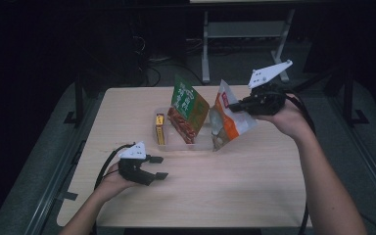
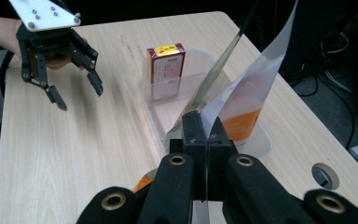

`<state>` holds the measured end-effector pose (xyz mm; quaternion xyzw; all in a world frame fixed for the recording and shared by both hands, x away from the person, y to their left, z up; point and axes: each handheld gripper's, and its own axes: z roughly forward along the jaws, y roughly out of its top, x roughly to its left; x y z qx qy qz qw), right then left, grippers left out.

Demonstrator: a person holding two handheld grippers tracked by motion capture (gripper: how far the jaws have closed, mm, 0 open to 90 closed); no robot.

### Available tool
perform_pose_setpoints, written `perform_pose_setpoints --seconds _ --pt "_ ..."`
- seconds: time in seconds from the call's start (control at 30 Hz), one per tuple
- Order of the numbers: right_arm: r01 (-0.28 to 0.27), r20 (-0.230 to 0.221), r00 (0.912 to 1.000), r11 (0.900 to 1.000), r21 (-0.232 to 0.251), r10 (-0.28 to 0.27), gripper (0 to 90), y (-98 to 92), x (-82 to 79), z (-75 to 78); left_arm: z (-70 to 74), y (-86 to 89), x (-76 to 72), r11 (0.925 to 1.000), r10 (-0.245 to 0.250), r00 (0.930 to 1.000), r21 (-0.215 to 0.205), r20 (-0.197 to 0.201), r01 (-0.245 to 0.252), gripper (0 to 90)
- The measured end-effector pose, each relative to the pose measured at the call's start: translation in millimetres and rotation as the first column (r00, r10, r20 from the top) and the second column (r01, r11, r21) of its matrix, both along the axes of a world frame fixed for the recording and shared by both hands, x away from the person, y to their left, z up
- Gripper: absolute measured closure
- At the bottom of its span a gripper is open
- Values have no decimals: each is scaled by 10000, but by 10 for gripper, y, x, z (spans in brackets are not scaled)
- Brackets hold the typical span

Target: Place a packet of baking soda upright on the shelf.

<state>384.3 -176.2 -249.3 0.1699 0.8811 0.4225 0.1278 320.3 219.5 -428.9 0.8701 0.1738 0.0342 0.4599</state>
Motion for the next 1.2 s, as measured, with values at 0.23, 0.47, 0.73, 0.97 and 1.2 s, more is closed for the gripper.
perform_pose_setpoints --seconds 0.23,0.47,0.73,0.97,1.2 --pt "146 64 9999 9981 -591 -142 900 155 184 66 -2 0 0 10000 2 10000 26 -36 -2 364" --pt "337 249 9992 9924 -1187 -309 900 255 288 99 -12 -3 7 10000 37 10000 18 -40 -37 364" --pt "585 464 9976 9817 -1810 -509 900 362 367 107 -20 -17 5 10000 27 9999 75 -100 -26 365" --pt "705 455 9970 9753 -2095 -623 900 451 449 59 -17 -15 4 10000 25 9999 97 -119 -24 365" --pt "768 348 9969 9741 -2125 -710 900 509 515 3 -16 -13 3 10000 20 9999 66 -134 -19 365"
